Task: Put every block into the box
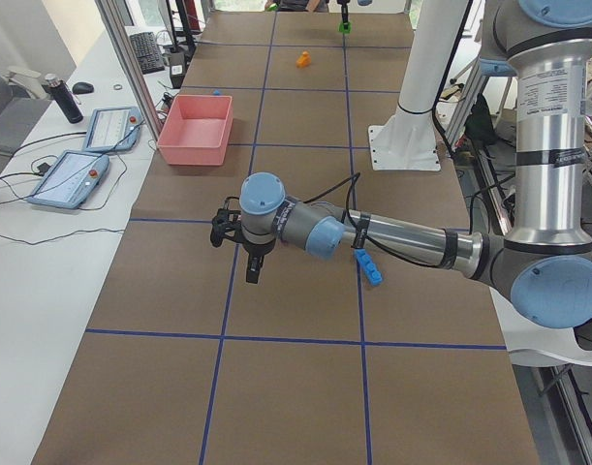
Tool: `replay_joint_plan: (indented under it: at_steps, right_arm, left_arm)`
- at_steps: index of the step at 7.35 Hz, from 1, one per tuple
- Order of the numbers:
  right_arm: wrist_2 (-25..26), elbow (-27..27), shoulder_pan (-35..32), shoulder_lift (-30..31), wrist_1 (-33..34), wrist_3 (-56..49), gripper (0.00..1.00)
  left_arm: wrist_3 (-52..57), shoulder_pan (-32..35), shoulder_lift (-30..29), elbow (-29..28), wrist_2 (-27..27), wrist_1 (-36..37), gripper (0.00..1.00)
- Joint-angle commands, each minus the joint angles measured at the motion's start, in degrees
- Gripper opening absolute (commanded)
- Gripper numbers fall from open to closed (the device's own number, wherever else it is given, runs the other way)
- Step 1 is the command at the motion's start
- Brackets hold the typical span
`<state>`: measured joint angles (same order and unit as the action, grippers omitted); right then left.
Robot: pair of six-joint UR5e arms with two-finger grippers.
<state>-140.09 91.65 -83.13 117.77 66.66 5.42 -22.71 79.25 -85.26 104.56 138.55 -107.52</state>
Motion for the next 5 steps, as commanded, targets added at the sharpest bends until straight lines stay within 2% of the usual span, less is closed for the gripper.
replay_joint_plan:
  at_steps: [1,3,4,5]
  right_arm:
    - [-0.45,1.87,0.07,-10.58,0.49,10.99,0.0]
    - [-0.62,1.87,2.34,-22.52,5.47,18.53,0.0]
    - [-0.45,0.91,5.4,-30.76,8.98,23.44,0.0]
    - [-0.45,-2.23,7.69,-39.03,10.32,28.37,0.0]
  left_arm:
    - [-9.17,-6.27,-0.08,0.12,-0.2,-6.11,1.0]
    - [-9.37,-14.09,-0.53,3.43,-3.17,-6.03,1.0]
    - [-9.11,-18.82,0.26,5.46,-5.02,-6.03,1.0]
    - [-7.11,-26.44,2.53,9.4,-11.65,-6.21,1.0]
